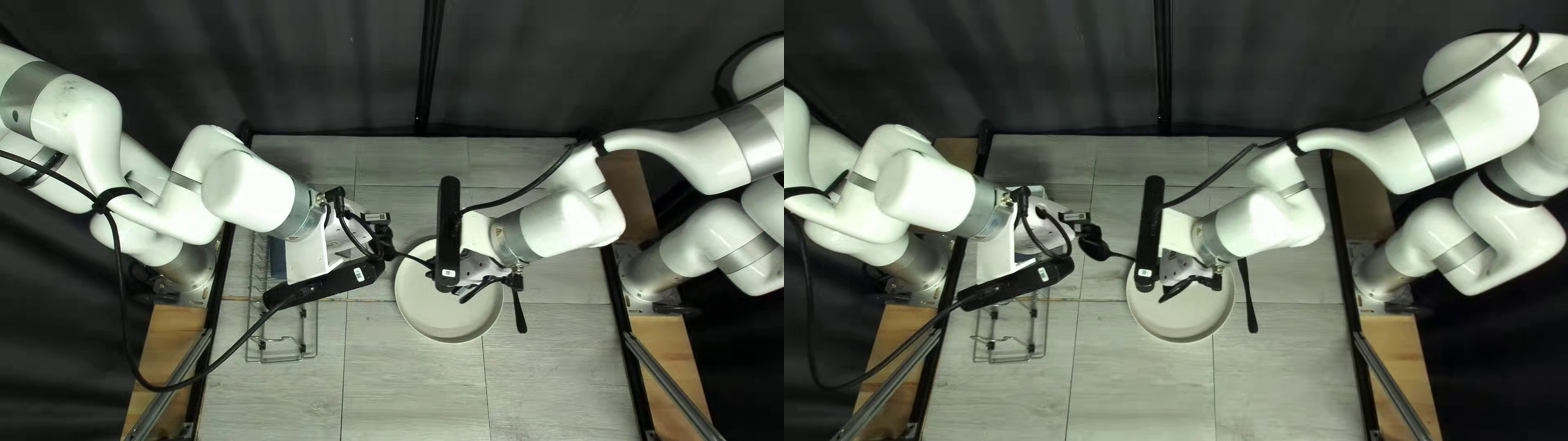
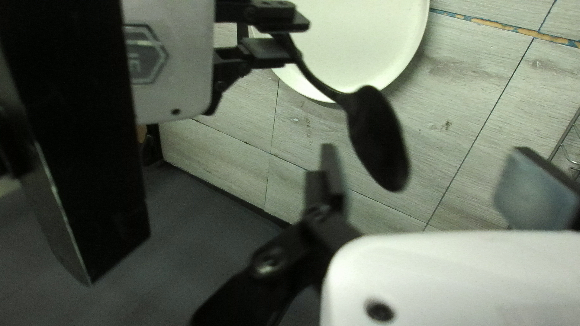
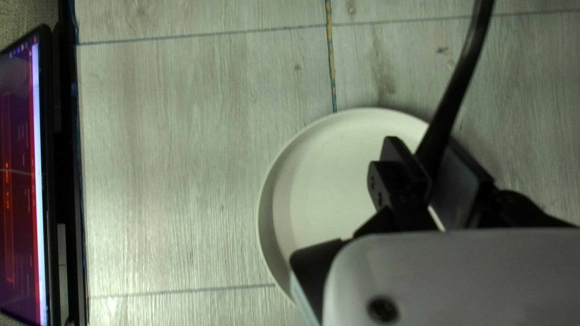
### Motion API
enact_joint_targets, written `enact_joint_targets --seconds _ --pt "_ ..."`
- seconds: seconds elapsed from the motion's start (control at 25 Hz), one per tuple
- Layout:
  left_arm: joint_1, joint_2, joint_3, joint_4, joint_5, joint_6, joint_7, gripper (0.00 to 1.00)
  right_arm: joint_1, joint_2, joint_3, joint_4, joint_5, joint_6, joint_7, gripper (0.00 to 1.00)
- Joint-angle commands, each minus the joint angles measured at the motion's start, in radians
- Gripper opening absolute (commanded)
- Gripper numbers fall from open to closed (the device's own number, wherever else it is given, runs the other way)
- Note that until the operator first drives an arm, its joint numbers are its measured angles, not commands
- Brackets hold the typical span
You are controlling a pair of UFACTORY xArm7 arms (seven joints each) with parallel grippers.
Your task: Pick up and place plate onto table. Place down one fork to the left of the plate. Place spoon and knife to the right of the plate. Place cup above the knife and spoon
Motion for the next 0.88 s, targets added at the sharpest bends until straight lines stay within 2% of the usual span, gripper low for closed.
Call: enact_joint_targets --seconds 0.04,0.28,0.48,0.56,0.64,0.88 --pt "0.000 0.000 0.000 0.000 0.000 0.000 0.000 1.00 -0.018 -0.114 0.049 -0.077 -0.001 0.142 0.066 0.00" --pt "0.000 0.000 0.000 0.000 0.000 0.000 0.000 1.00 -0.057 -0.315 0.148 -0.207 0.054 0.404 0.256 0.00" --pt "0.000 0.000 0.000 0.000 0.000 0.000 0.000 1.00 -0.072 -0.458 0.250 -0.326 0.130 0.552 0.467 0.00" --pt "0.000 0.000 0.000 0.000 0.000 0.000 0.000 1.00 -0.061 -0.448 0.276 -0.318 0.180 0.611 0.533 0.00" --pt "0.000 0.000 0.000 0.000 0.000 0.000 0.000 1.00 -0.042 -0.426 0.268 -0.284 0.233 0.665 0.536 0.00" --pt "0.000 0.000 0.000 0.000 0.000 0.000 0.000 1.00 -0.042 -0.426 0.268 -0.284 0.233 0.665 0.536 0.00"
